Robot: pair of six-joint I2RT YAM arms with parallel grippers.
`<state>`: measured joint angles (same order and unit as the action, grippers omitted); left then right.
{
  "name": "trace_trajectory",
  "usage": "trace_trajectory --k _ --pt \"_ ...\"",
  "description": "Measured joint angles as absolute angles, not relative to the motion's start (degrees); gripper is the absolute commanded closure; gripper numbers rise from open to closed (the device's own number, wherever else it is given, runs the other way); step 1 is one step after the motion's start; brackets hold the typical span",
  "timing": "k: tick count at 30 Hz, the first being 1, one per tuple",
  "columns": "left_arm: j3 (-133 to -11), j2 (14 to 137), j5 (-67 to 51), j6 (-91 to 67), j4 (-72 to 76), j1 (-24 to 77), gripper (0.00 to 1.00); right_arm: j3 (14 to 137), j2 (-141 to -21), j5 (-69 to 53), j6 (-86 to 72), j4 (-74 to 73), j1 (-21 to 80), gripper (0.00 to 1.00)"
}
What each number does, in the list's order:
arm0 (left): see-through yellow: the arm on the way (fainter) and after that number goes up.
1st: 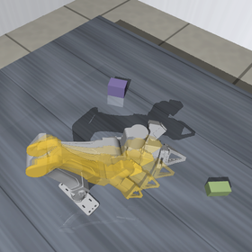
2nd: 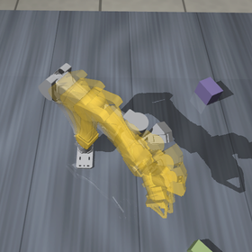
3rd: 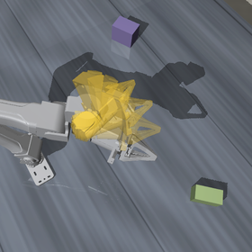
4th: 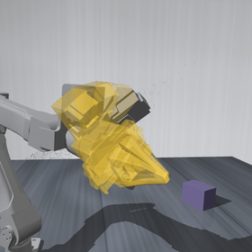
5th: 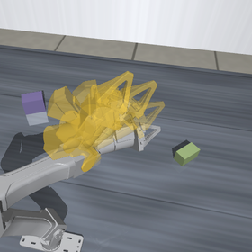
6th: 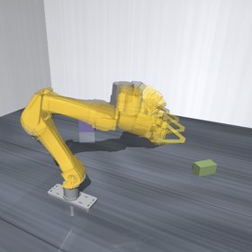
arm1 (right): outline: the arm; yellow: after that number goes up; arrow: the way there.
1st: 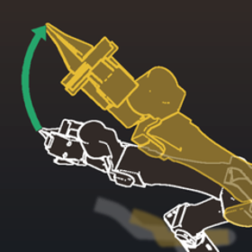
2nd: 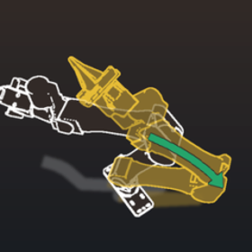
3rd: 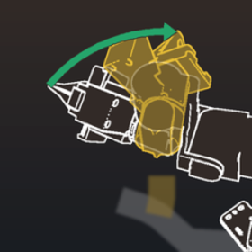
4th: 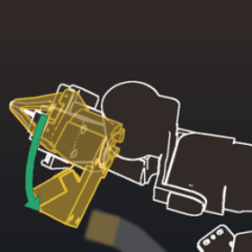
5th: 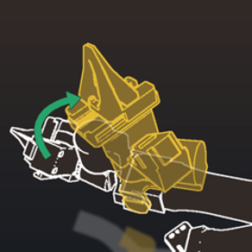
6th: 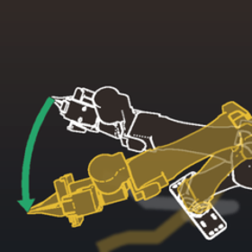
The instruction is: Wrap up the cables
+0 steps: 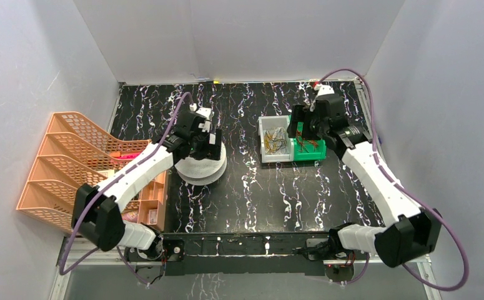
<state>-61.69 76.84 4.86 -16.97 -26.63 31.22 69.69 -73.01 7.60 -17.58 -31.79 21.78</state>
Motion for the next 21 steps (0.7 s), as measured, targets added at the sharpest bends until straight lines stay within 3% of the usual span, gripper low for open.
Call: trace_trajectory --k 9,21 --pt "-65.47 88.64 7.86 -17.93 -27.38 31.22 0.02 64.51 -63.33 2.24 -19.81 -34.30 22.26 0.02" --pt "-68.01 94.87 4.80 -17.58 -26.72 31.20 0.02 62.72 -61.84 0.54 -19.73 -35.14 22.31 0.02"
